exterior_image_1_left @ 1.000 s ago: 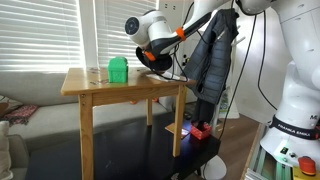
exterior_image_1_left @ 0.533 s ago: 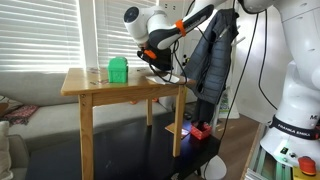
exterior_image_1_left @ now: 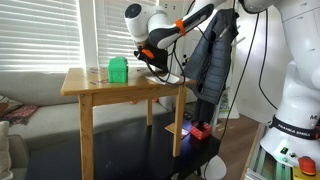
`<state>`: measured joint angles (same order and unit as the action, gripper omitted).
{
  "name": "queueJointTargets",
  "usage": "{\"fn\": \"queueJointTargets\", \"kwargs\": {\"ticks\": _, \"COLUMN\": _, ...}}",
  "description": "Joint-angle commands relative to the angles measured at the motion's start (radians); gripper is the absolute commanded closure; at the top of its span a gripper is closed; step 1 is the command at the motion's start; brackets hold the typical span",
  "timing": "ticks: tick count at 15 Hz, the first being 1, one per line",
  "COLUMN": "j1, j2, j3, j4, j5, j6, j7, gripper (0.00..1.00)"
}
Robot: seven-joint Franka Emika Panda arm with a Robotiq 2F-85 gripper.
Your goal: Put the black hat on the brown table.
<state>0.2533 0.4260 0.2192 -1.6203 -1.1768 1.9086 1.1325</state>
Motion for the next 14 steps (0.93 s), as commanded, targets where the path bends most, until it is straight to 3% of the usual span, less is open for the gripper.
{"fn": "queueJointTargets", "kwargs": {"ticks": 1, "j1": 0.008, "j2": -0.013, "j3": -0.018, "j4": -0.005, "j5": 0.042, "j6": 0.057, "j7": 0.003, "gripper": 0.99}}
{"fn": "queueJointTargets", "kwargs": {"ticks": 2, "j1": 0.01, "j2": -0.013, "j3": -0.019, "j4": -0.003, "j5": 0.044, "j6": 0.067, "j7": 0.004, "gripper": 0.72}}
{"fn": "queueJointTargets", "kwargs": {"ticks": 4, "j1": 0.014, "j2": -0.016, "j3": -0.022, "j4": 0.003, "j5": 0.045, "j6": 0.074, "j7": -0.001, "gripper": 0.66}}
{"fn": "queueJointTargets", "kwargs": {"ticks": 6, "j1": 0.019, "j2": -0.027, "j3": -0.012, "j4": 0.022, "j5": 0.08, "j6": 0.056, "j7": -0.035, "gripper": 0.52}}
{"fn": "queueJointTargets", "kwargs": {"ticks": 12, "j1": 0.044, "j2": -0.054, "j3": 0.005, "j4": 0.167, "j5": 0.423, "j6": -0.221, "j7": -0.306, "gripper": 0.09}}
{"fn": "queueJointTargets", "kwargs": {"ticks": 14, "j1": 0.052, "j2": -0.062, "j3": -0.002, "j4": 0.228, "j5": 0.533, "j6": -0.324, "j7": -0.355, "gripper": 0.0}}
